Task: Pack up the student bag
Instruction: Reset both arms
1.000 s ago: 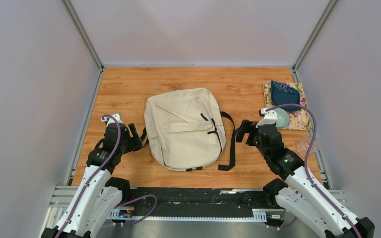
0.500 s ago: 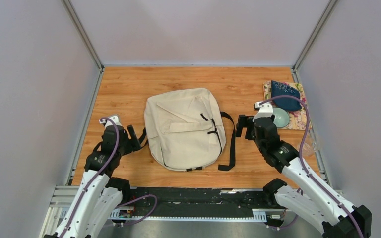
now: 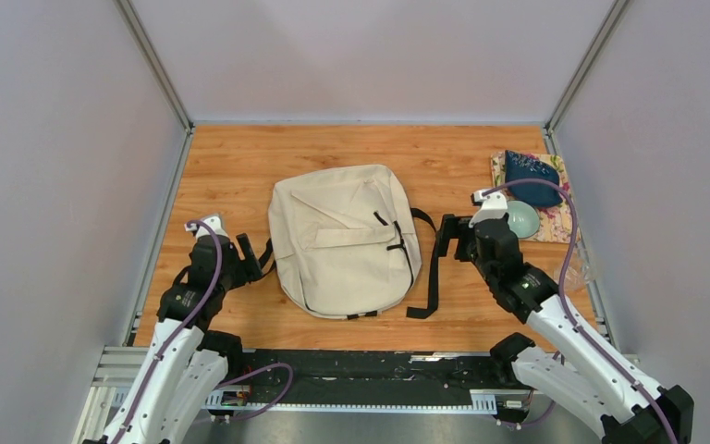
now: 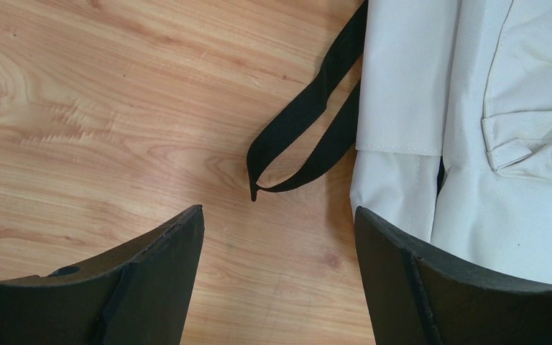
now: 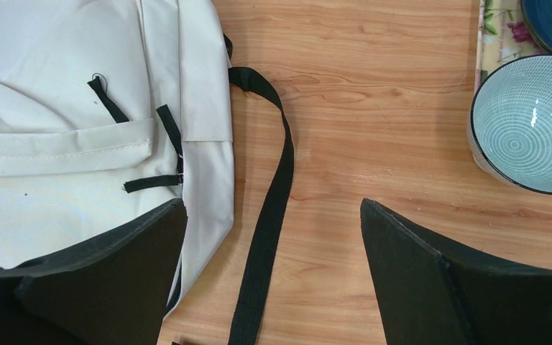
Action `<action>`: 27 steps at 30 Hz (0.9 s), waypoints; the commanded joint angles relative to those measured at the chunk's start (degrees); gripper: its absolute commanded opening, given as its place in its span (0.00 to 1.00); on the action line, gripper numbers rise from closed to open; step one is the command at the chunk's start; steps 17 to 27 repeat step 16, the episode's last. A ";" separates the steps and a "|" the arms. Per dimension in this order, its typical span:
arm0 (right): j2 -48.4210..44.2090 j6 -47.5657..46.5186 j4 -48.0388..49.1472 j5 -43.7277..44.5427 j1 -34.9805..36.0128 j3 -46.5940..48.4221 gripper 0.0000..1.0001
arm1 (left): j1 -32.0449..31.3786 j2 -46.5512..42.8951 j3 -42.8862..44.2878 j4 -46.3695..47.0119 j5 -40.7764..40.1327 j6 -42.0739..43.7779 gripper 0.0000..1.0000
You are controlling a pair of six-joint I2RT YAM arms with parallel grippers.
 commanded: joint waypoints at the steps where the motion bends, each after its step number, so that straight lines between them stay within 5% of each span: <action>1: -1.55 -1.03 3.31 0.50 -0.07 0.62 0.95 | -0.01 -0.08 0.03 1.75 0.38 0.89 0.84; 27: -3.14 -3.13 6.11 7.17 -0.07 -2.28 0.96 | -0.09 0.98 -0.15 3.59 1.26 1.59 0.85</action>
